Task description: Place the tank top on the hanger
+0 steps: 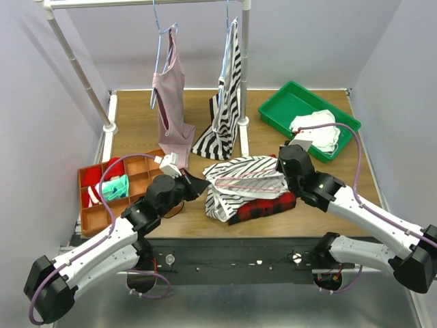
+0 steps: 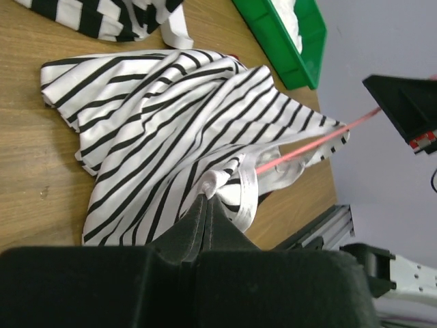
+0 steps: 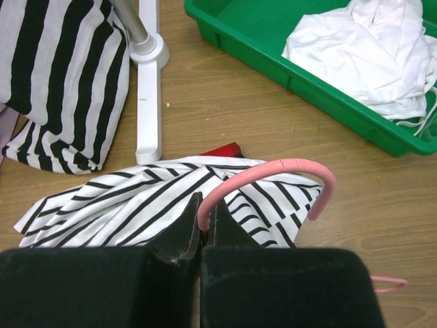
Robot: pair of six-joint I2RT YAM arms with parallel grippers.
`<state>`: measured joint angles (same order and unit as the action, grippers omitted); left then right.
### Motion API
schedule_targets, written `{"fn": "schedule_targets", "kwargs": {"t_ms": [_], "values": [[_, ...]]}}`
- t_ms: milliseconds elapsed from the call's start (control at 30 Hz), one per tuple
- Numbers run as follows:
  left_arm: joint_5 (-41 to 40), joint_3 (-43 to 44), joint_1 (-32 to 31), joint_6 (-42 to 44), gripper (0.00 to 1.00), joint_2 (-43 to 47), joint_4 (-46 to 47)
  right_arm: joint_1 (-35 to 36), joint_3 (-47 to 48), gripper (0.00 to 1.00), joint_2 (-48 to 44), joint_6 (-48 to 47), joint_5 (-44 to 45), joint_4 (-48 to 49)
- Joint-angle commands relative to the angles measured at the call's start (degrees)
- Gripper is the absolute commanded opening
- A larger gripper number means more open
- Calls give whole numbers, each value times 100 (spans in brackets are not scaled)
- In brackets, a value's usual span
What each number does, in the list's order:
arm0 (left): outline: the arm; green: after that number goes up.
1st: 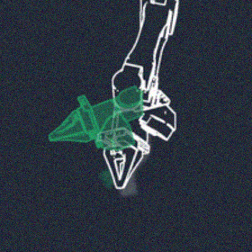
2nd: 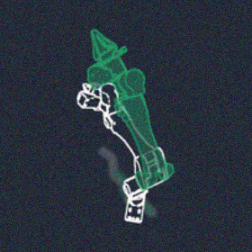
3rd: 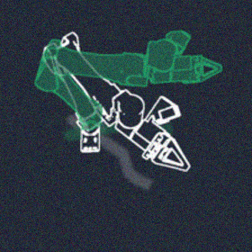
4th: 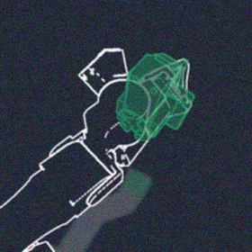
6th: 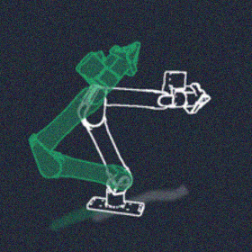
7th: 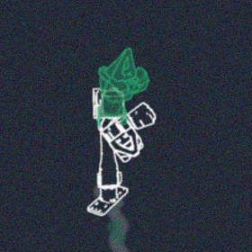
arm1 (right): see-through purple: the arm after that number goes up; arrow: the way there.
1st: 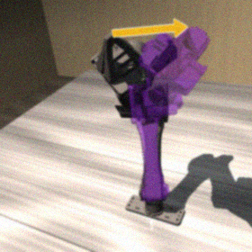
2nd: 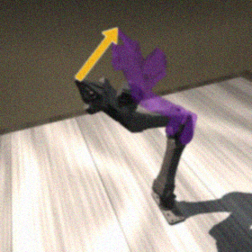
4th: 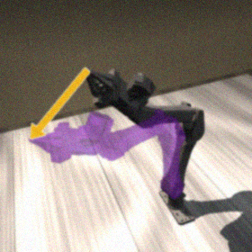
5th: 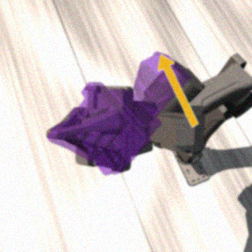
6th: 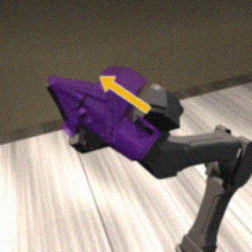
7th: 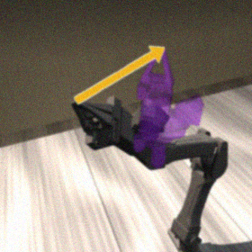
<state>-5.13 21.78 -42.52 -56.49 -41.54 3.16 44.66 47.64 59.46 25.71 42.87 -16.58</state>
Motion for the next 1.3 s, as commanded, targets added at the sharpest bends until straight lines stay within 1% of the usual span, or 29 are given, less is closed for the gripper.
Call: {"fn": "schedule_targets", "kwargs": {"t_ms": [0,67,133,267,433,533,567,700,733,800,833,900,933,1000,1033,1067,1100,1133,1167,1200,1267], "values": [[695,476,34,604,0,14,-429,42,307,1,109,48,345,-21],[776,660,25,709,0,-56,-509,42,386,1,153,4,310,-21],[672,914,25,788,0,-152,-614,69,430,1,188,-23,222,23],[714,1451,34,1060,0,-652,-781,130,571,1,145,-206,64,93],[601,2267,42,1456,0,-1014,-1238,201,1089,1,119,-453,29,-39],[556,2645,42,1693,0,-1119,-1511,209,1265,1,83,-690,-243,76],[574,2734,51,1746,2,-1172,-1537,209,1318,1,101,-752,-296,67],[732,3261,51,2062,2,-1365,-1774,279,1853,1,617,-936,-455,-134],[724,3680,51,2307,2,-1531,-1958,367,2263,1,802,-1085,-386,-248],[758,4025,77,2466,3,-1629,-2187,481,2556,1,996,-1200,-210,-416],[785,4131,86,2589,8,-1725,-2275,482,2810,1,1049,-1331,-209,-469],[829,4281,130,2722,16,-1779,-2442,517,3127,1,1207,-1507,-209,-618],[899,4447,156,2835,31,-1814,-2486,517,3277,1,1260,-1682,-183,-679],[926,4685,192,2959,48,-1823,-2679,517,3751,1,1383,-1946,-235,-794],[926,4973,192,3029,60,-1823,-2758,517,3936,1,1497,-2217,-279,-838],[917,5142,200,3152,62,-1823,-2872,517,4111,1,1559,-2350,-288,-899],[917,5309,201,3222,65,-1814,-2917,508,4496,1,1621,-2482,-306,-926],[1013,5606,201,3284,73,-1762,-2917,517,4709,1,1743,-2762,-323,-961],[1031,5757,201,3415,75,-1744,-2926,517,4920,1,1805,-2861,-376,-1040],[1040,5924,201,3469,76,-1735,-2944,508,5487,1,1867,-2966,-507,-1093],[1101,6346,201,3592,77,-1682,-2874,508,6210,1,2182,-3238,-726,-1416]]}}
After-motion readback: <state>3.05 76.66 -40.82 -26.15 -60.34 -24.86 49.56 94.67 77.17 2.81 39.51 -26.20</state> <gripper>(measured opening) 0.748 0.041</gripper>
